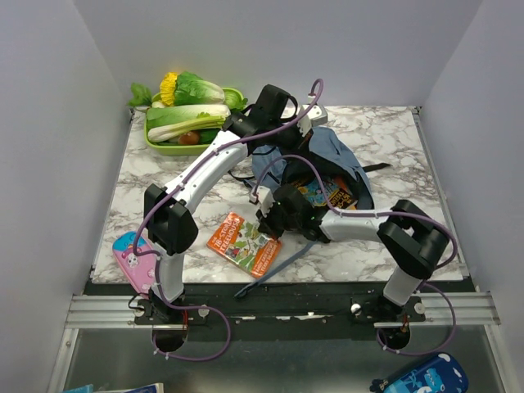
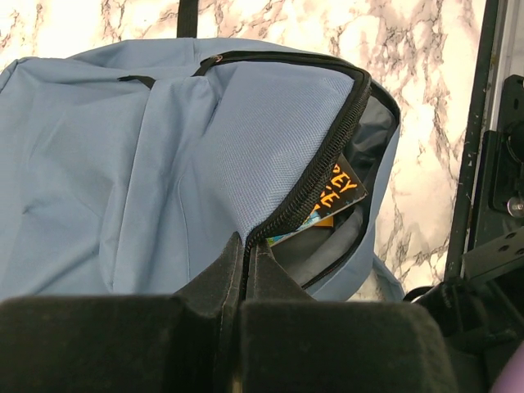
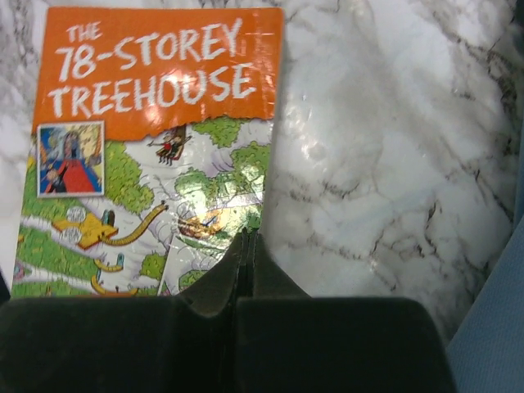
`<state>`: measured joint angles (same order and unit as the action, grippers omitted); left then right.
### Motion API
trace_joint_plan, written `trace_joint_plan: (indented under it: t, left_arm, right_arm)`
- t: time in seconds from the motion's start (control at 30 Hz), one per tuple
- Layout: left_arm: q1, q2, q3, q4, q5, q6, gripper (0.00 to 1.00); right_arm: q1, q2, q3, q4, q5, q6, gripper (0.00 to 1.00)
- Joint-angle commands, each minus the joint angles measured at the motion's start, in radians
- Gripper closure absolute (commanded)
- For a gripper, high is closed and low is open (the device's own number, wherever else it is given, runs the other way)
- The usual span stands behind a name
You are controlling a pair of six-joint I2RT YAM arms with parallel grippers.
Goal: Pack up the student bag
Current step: Adjust the book at the center of the board.
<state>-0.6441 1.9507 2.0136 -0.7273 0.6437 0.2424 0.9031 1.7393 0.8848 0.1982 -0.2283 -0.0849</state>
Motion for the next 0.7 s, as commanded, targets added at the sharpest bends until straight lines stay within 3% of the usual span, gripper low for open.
trace_joint_plan:
  t: [0.0, 0.1, 0.13, 0.2, 0.23, 0.33, 0.67]
  left_arm:
    - [0.011, -0.013, 0.02, 0.011, -0.024, 0.015, 1.0]
    - [0.012, -0.021, 0.007, 0.022, -0.026, 0.008, 1.0]
    - [0.012, -0.022, -0.002, 0.031, -0.026, 0.008, 1.0]
    - [0.012, -0.027, -0.007, 0.037, -0.026, 0.005, 1.0]
    - [0.012, -0.027, -0.007, 0.04, -0.026, 0.005, 1.0]
    - [0.012, -0.026, -0.006, 0.04, -0.024, 0.006, 1.0]
    - [0.012, -0.035, -0.021, 0.048, -0.016, 0.009, 1.0]
  right_arm:
    - [0.003, -0.085, -0.072, -0.151, -0.083, 0.072, 0.99]
    - [0.005, -0.158, -0.105, -0.135, -0.129, 0.141, 0.99]
    - [0.005, -0.175, -0.112, -0.129, -0.155, 0.155, 0.91]
    - [0.006, -0.201, -0.136, -0.115, -0.173, 0.203, 0.67]
    - [0.008, -0.204, -0.145, -0.099, -0.178, 0.218, 0.38]
    - [0.013, -0.19, -0.162, -0.089, -0.158, 0.269, 0.0]
    - [0.071, -0.189, -0.127, -0.341, 0.112, 0.336, 0.0]
